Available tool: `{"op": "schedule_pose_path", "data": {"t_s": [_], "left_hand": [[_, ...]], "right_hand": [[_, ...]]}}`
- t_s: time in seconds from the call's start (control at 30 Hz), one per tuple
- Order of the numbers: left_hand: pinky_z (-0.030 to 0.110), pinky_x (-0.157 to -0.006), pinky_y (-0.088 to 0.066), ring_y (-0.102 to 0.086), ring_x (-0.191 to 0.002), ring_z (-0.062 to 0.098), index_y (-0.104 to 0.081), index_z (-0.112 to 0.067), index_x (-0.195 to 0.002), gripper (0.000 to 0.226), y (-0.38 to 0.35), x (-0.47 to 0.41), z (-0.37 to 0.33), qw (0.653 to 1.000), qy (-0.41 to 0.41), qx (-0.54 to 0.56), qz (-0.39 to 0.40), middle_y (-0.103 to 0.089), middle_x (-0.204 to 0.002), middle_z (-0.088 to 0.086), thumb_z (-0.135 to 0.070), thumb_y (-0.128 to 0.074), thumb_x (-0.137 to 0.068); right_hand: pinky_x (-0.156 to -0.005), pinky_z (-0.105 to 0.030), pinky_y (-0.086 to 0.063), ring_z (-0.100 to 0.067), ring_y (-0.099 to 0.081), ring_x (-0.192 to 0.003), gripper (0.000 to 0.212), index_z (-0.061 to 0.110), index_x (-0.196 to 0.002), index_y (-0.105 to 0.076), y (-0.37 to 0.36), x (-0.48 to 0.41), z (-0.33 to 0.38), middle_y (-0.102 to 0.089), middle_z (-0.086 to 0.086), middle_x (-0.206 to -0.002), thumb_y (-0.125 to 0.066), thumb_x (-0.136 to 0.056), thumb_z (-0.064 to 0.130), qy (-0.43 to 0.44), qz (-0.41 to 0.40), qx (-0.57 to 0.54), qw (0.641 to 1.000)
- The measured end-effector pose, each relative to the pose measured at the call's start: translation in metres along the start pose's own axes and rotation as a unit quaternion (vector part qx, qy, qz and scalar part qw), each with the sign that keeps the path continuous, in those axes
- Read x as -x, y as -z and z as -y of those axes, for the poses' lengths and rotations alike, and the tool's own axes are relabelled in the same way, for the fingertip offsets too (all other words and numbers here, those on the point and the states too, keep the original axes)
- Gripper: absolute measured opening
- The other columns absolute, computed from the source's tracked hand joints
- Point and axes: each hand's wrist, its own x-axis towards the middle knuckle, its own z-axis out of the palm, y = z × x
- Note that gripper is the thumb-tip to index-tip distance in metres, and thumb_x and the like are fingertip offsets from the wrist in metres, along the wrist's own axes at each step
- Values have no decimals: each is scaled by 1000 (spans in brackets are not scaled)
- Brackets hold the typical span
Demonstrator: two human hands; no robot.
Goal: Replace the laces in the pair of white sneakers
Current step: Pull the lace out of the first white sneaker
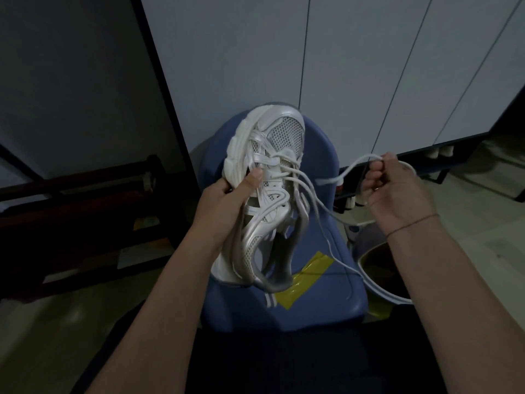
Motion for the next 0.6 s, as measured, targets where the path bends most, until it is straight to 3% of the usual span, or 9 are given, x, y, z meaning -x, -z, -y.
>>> {"op": "schedule_pose_path", "data": {"t_s": [0.1, 0.2, 0.33, 0.4, 0.5, 0.6], "left_hand": [[44, -93, -55, -73, -92, 21, -73, -13, -104, 53, 8, -4, 0, 1000, 8, -10, -19, -77, -95, 3, -53, -77, -70], [42, -91, -56, -73, -92, 21, -72, -13, -108, 45, 13, -5, -2, 1000, 8, 1, -24, -77, -97, 4, -47, -74, -80], [40, -91, -56, -74, -91, 19, -72, -13, -108, 42, 8, -3, -5, 1000, 1, -1, -20, -77, -96, 3, -46, -72, -81], [42, -92, -56, -73, -92, 20, -72, -14, -107, 47, 6, -2, -4, 1000, -1, -12, -20, -77, -96, 3, -50, -74, -77], [43, -94, -55, -73, -93, 18, -73, -18, -106, 47, 5, -2, -2, 999, -9, -34, -19, -77, -96, -1, -53, -75, -75], [39, -92, -56, -73, -90, 11, -73, -21, -102, 38, 3, -1, 0, 997, -26, -68, -19, -77, -93, -7, -51, -73, -78]], "right_hand": [[-40, -12, -36, 1, -44, -38, 29, 16, -72, -46, 5, -8, 13, -53, 9, -45, -40, -101, 18, 11, -39, 5, 999], [-36, -13, -32, -2, -39, -34, 33, 11, -64, -46, -1, -2, 0, -51, 7, -40, -48, -97, 14, 7, -27, 184, 982], [-37, -14, -35, -3, -43, -34, 37, 8, -58, -54, -10, 18, -30, -55, 5, -40, -60, -92, 22, -33, 80, 441, 893], [-39, -14, -37, -2, -44, -35, 40, 9, -56, -54, -13, 22, -33, -55, 6, -40, -63, -89, 29, 4, 108, 505, 856], [-46, -13, -38, -1, -44, -41, 32, 14, -58, -56, -23, 28, -27, -55, 8, -44, -65, -87, 24, 129, 152, 472, 859], [-56, -14, -44, 0, -51, -55, 14, 20, -77, -65, -35, 40, -24, -60, 8, -56, -65, -87, 11, 197, 249, 420, 850]]}}
